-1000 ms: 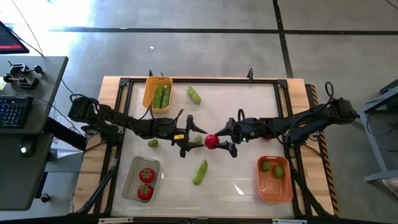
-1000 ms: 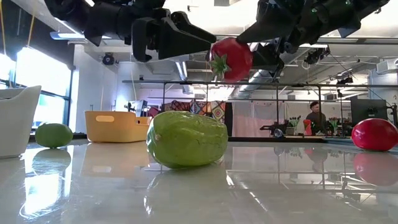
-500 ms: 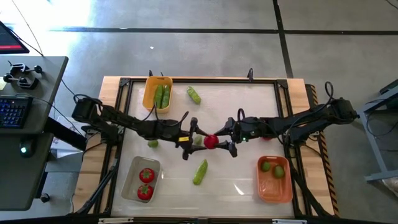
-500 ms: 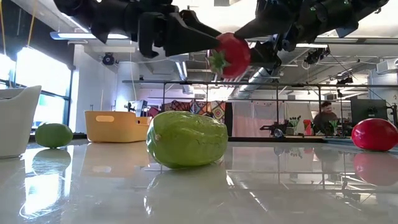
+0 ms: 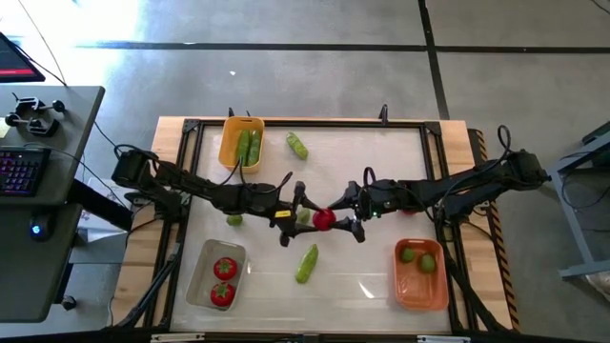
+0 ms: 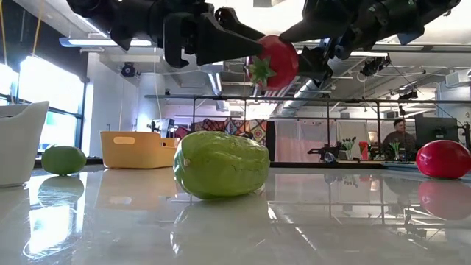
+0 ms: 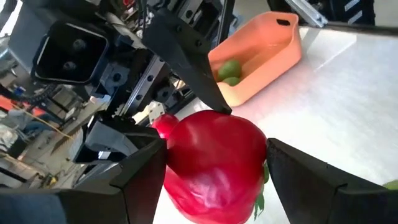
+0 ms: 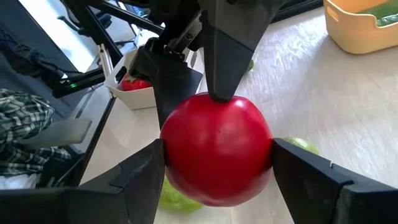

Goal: Sort produce into baskets
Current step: Put the top tomato into the gray bin

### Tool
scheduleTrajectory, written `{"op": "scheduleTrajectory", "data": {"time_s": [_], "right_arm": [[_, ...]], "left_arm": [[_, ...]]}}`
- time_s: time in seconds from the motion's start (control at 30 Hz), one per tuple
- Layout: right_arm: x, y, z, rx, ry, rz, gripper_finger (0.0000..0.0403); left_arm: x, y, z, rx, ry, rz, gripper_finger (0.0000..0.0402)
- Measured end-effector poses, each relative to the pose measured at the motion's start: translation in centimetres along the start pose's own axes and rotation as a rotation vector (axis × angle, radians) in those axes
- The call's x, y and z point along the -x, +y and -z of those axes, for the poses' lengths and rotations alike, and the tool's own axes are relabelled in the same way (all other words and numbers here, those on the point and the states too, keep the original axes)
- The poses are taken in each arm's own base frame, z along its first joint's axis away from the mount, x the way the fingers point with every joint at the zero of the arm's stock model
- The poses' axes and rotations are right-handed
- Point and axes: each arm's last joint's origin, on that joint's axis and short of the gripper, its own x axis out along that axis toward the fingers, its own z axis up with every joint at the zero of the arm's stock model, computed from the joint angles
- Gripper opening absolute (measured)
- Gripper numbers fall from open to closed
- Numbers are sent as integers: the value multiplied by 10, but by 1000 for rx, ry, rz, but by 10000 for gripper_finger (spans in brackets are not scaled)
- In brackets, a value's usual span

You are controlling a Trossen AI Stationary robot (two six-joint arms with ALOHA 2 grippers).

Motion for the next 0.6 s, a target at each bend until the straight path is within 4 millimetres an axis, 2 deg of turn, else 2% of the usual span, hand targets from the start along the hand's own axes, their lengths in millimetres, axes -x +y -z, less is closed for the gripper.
{"op": "scheduleTrajectory", "data": {"time_s": [0.3,0.6], "right_arm": [[0,0,0,-22,-2,-9,265],[0,0,-4,-34,-33,-17,265]], "left_arm": [[0,-3,5,-125,63,28,257],[0,-4,4,-45,84,-14,253]]}}
